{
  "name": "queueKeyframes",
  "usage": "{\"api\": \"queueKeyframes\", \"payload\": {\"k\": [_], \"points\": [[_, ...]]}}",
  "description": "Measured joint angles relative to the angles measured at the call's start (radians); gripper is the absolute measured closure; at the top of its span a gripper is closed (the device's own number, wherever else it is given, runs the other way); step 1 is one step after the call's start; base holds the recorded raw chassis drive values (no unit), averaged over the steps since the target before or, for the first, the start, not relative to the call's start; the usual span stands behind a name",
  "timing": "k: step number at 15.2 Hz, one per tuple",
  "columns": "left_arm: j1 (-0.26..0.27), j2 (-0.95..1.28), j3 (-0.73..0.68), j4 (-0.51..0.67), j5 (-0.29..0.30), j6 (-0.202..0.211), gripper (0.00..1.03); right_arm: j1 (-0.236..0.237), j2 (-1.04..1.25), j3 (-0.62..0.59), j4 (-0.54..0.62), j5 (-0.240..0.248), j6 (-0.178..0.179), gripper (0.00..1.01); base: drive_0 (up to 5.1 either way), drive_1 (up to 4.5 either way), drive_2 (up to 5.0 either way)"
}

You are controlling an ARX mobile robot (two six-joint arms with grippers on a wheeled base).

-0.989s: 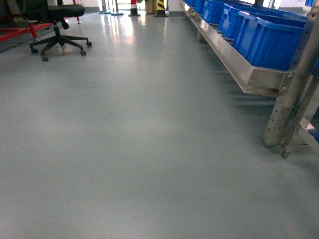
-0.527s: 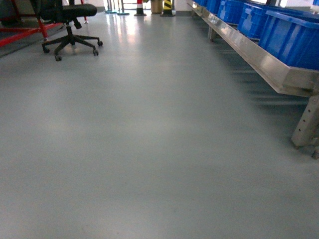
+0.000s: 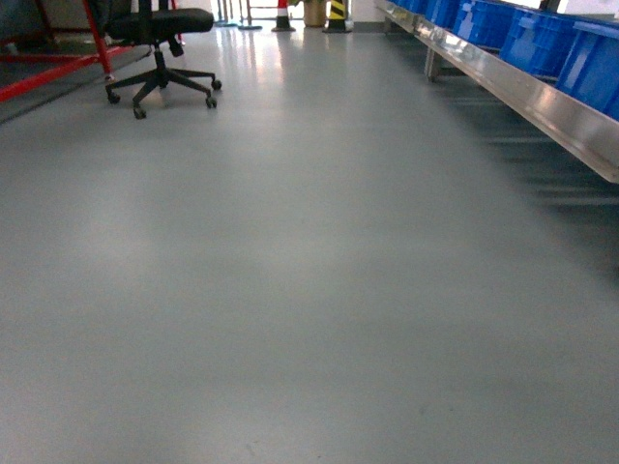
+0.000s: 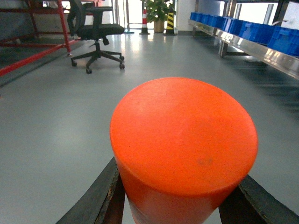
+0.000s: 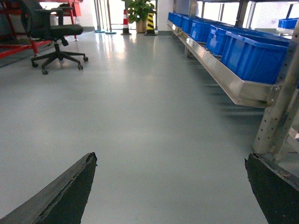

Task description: Pick capacitor and pack into box

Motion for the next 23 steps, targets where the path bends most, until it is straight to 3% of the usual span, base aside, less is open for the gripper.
{"api": "queueKeyframes", "payload": {"k": [23], "points": [[0.0, 0.0, 0.0, 0.0, 0.0, 0.0, 0.59, 0.0, 0.0, 0.0, 0.0, 0.0, 0.0, 0.03, -5.0, 2.44, 2.4]]}}
